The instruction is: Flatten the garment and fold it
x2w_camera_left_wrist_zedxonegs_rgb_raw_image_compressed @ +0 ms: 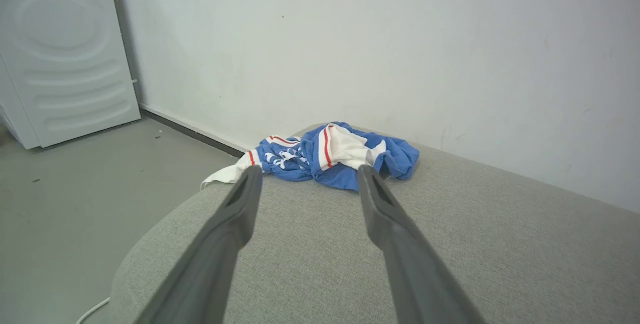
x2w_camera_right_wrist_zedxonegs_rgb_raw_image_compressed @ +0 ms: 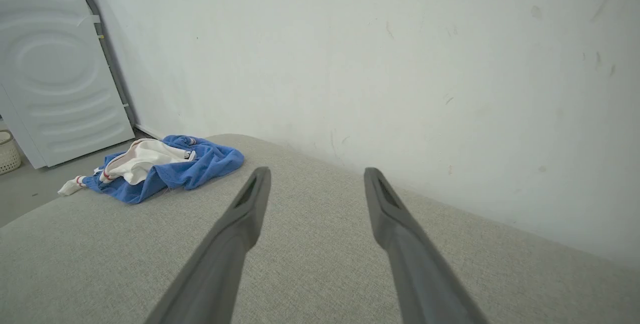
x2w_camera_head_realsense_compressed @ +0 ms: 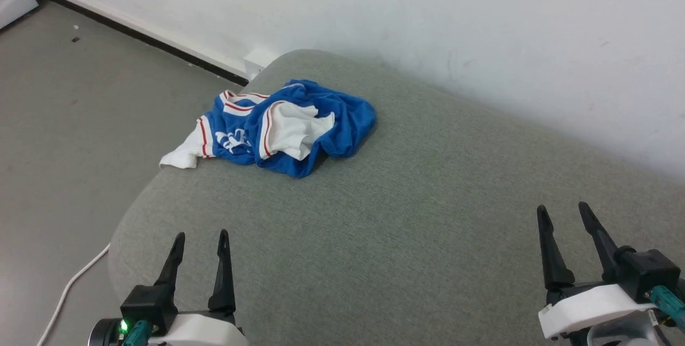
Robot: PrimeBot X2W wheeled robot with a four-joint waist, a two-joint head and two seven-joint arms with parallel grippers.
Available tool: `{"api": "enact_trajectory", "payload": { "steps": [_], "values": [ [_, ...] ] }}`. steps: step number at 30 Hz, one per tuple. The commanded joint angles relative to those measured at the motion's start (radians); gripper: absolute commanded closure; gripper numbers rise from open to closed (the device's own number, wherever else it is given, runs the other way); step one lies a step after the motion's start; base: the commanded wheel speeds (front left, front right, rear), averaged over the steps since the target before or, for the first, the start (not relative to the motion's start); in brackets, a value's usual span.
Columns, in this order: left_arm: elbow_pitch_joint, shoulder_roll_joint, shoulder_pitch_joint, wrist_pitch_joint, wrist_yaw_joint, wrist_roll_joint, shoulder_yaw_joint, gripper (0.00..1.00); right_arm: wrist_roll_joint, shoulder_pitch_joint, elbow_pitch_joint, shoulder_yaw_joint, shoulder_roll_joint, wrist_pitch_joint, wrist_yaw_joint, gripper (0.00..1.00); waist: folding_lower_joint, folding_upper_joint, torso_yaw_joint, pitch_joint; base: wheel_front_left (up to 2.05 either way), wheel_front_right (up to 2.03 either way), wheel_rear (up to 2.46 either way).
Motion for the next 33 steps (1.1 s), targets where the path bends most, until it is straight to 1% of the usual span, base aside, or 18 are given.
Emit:
{"api": "enact_trajectory", "payload": {
  "steps": [1, 29, 33],
  "values": [
    [0.001, -0.004, 0.013, -0.008, 0.008, -0.009, -0.003, 0.0, 0.003, 0.008, 0.002, -0.004, 0.003, -0.011, -0.002, 0.0, 0.0, 0.0, 0.01, 0.004, 0.0, 0.0, 0.0],
    [0.011, -0.005, 0.036, -0.067, 0.029, -0.055, -0.023, 0.0, 0.017, 0.011, 0.015, -0.029, 0.004, -0.069, -0.002, 0.0, 0.0, 0.0, 0.148, 0.006, 0.0, 0.0, 0.0],
    [0.013, -0.005, 0.038, -0.068, 0.029, -0.054, -0.022, 0.0, 0.019, 0.009, 0.017, -0.029, 0.004, -0.07, -0.002, 0.0, 0.0, 0.0, 0.146, 0.001, 0.0, 0.0, 0.0]
  ]
}}
